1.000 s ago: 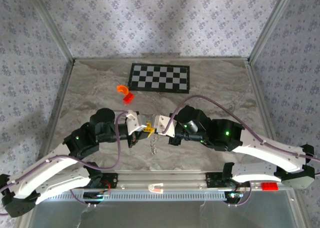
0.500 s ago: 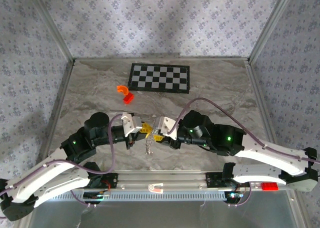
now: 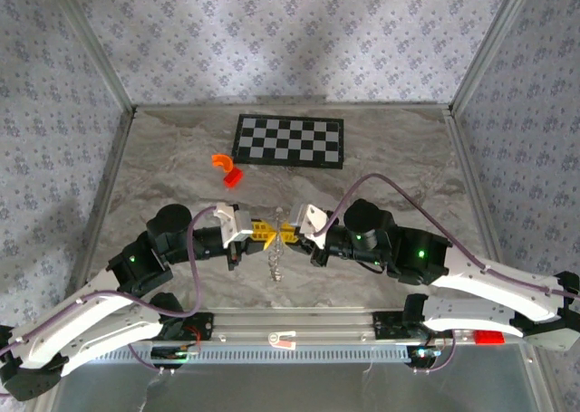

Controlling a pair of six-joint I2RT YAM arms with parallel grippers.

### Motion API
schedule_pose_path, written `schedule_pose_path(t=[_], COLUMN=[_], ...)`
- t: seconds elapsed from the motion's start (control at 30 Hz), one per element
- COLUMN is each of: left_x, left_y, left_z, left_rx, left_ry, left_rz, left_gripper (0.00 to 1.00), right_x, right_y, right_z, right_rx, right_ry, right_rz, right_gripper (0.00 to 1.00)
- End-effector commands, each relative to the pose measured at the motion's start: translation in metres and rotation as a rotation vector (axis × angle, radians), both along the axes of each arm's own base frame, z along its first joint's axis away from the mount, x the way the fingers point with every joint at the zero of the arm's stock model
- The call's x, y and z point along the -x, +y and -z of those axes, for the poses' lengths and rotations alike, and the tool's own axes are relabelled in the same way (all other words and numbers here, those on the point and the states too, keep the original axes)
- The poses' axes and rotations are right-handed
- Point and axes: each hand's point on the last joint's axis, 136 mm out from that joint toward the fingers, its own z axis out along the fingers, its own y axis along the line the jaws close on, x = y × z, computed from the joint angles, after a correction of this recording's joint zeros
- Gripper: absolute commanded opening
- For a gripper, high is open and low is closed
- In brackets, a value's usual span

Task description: Put the keys on the keyring

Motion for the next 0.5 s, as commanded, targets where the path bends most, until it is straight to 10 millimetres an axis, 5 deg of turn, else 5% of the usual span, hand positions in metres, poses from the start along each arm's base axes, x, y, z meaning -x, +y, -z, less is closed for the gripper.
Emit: schedule_pose_path(t=[0.0,0.27,0.47], left_x=[0.0095,0.0098,0.0103], left_y=[0.0028,0.0062,0.0069], left_z=[-0.0347,-0.0392,-0.0381], left_rx=[0.115,0.123,0.121], left_ry=[-0.063,-0.076,-0.078], left_rz=[0.037,0.026,0.027], left_gripper=[0.00,0.00,0.00], right_x=[-0.0015,0.0051,0.0077], right_y=[-0.0036,-0.0020,-0.0040], right_z=[0.0006,0.0082,0.0073], right_rx=[-0.014,-0.007,-0.027], right_ry=[0.003,0.011,-0.013], right_rz=[0.016,-0.014,-0.017], right_gripper=[0.10,0.21,0.15])
